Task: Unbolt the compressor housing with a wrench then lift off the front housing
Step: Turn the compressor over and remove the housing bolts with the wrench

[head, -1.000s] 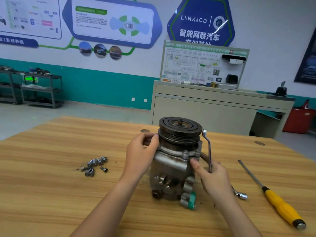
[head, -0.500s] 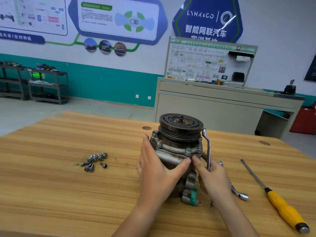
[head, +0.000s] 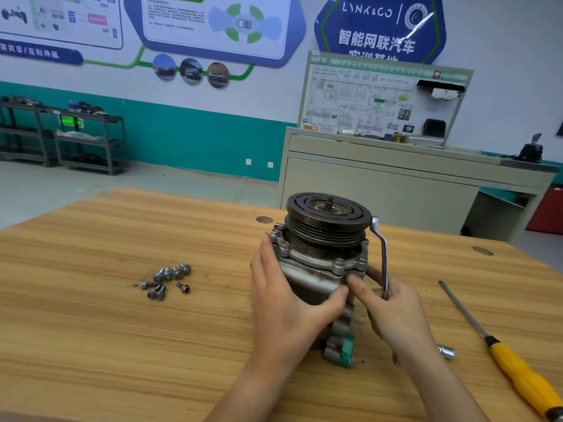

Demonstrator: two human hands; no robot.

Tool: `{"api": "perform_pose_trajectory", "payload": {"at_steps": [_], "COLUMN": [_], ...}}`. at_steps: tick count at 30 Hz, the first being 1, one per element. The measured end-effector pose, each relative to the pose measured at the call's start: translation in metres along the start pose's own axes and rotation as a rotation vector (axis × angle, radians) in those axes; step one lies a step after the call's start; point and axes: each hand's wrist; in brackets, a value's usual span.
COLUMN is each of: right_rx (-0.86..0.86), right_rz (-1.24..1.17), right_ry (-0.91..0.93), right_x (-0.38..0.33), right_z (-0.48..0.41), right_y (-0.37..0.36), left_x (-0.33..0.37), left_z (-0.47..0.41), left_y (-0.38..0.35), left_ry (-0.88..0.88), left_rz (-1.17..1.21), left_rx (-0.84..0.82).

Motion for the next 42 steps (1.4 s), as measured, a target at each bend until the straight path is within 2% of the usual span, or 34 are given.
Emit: {"api": "perform_pose_trajectory", "payload": {"at_steps": [10,16,19,22,27,33,37,42], "right_rx": [0.07,-0.043,-0.088,-0.102,-0.129,-0.184,-0.212,-0.165], "right_rz": [0.009,0.081,0.141,0.109,0.56,0.97,1.085,1.408], "right_ry": [0.01,-0.118,-0.107,-0.068,0.311,0.377,0.42,0.602], "right_x": [-0.007,-0.021,-0.031,-0.042,-0.051,-0.06,-0.07,-0.085], "right_z": [-0.006,-0.02,-0.02,-0.014,-0.005,-0.013,-0.013,-0.01], "right_y": [-0.024,-0.02,-0.009,0.012,0.04,0.043,0.04,0.03], "left_x": [-0.011,-0.014,-0.012,-0.016,-0.025,-0.033,-0.034,-0.034], "left_z": [-0.028,-0.034,-0.031,-0.019,0.0,-0.001,0.0,-0.001], "left_y": [-0.006,-0.018,-0.016,-0.014,-0.009,-0.008,-0.01,-0.011], "left_ry": [0.036,0.024,0.017,-0.039,-0.211,-0.247,-0.239,-0.26], "left_rz": [0.041,0.022,0.053,-0.036,-0.156,-0.199,-0.198,-0.212], "left_rx": [-0.046,-0.027,-0.019,0.055,0.053,0.003,0.004,0.019]}}
Point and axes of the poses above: each hand's wrist, its own z-axis away from the middle knuckle, its own y-axis out of the back of the hand, x = y × z, and after that the axes turned 12 degrees about x, right-handed
